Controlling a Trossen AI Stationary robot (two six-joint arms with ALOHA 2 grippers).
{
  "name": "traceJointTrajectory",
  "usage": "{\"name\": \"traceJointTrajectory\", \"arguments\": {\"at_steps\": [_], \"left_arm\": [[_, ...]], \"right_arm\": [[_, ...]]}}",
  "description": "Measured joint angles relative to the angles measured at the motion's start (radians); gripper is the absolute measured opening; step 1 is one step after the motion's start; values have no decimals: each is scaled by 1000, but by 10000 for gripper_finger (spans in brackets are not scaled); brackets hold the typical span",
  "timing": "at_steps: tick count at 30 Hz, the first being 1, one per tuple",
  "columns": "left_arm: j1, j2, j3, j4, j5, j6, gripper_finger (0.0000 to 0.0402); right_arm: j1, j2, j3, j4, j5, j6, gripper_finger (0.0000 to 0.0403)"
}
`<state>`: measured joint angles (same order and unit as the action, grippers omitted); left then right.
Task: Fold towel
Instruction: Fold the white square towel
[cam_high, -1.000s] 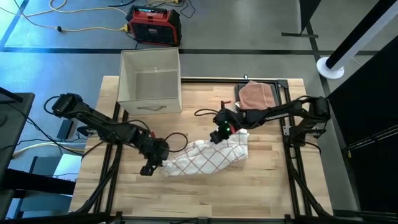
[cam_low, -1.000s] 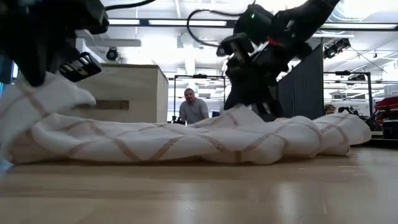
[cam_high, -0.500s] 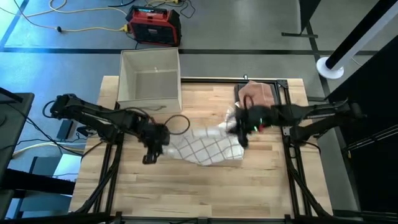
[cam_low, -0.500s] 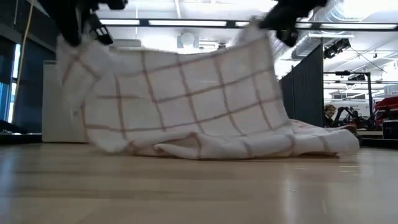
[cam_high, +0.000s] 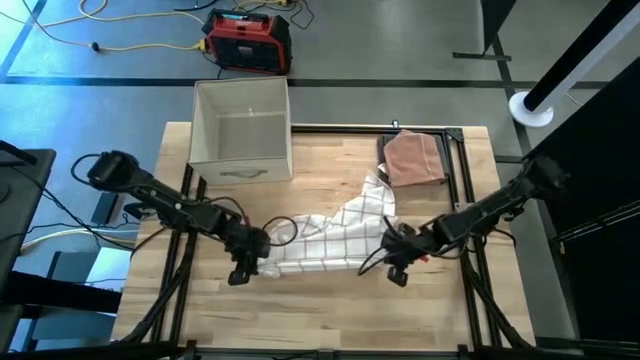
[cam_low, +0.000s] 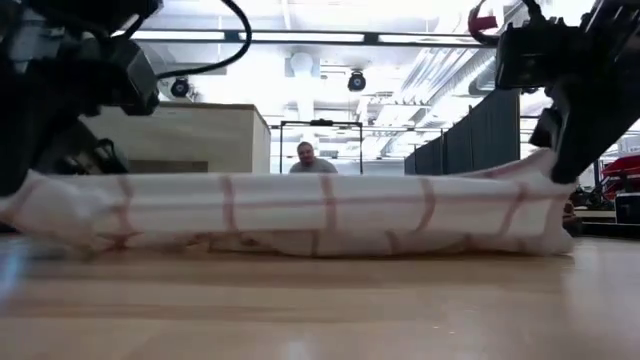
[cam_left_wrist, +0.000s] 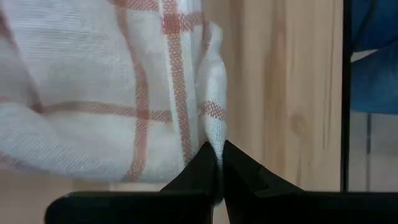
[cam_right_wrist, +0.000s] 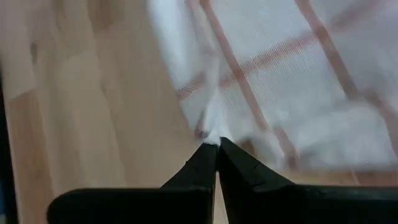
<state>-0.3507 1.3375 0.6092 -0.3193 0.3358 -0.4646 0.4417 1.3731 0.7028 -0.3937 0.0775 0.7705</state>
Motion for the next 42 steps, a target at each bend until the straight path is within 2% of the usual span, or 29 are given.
{"name": "traceJointTrajectory", "arguments": {"at_steps": [8, 15, 19, 21, 23, 27, 38, 42], "left_arm": [[24, 43, -41, 167, 40, -14, 5], [31, 45, -41, 169, 41, -6, 5], [31, 45, -41, 166, 39, -5, 5], [31, 45, -41, 167, 38, -5, 5], [31, 45, -41, 167, 37, -5, 5], [31, 45, -41, 162, 37, -11, 8], [30, 36, -31, 78, 45, -133, 80], [32, 36, -10, -46, 126, -169, 137]], "right_arm": [[-20, 116, 34, 97, -14, -161, 37], [-25, 169, 50, 113, -24, -167, 133], [-37, 185, 50, 123, -50, -154, 158], [-43, 187, 50, 121, -52, -125, 149], [-49, 185, 50, 136, -46, -99, 121], [-69, 183, 50, 158, -56, -97, 23], [-75, 79, 50, 108, -33, -119, 1], [-75, 21, 50, 31, 16, -125, 0]]}}
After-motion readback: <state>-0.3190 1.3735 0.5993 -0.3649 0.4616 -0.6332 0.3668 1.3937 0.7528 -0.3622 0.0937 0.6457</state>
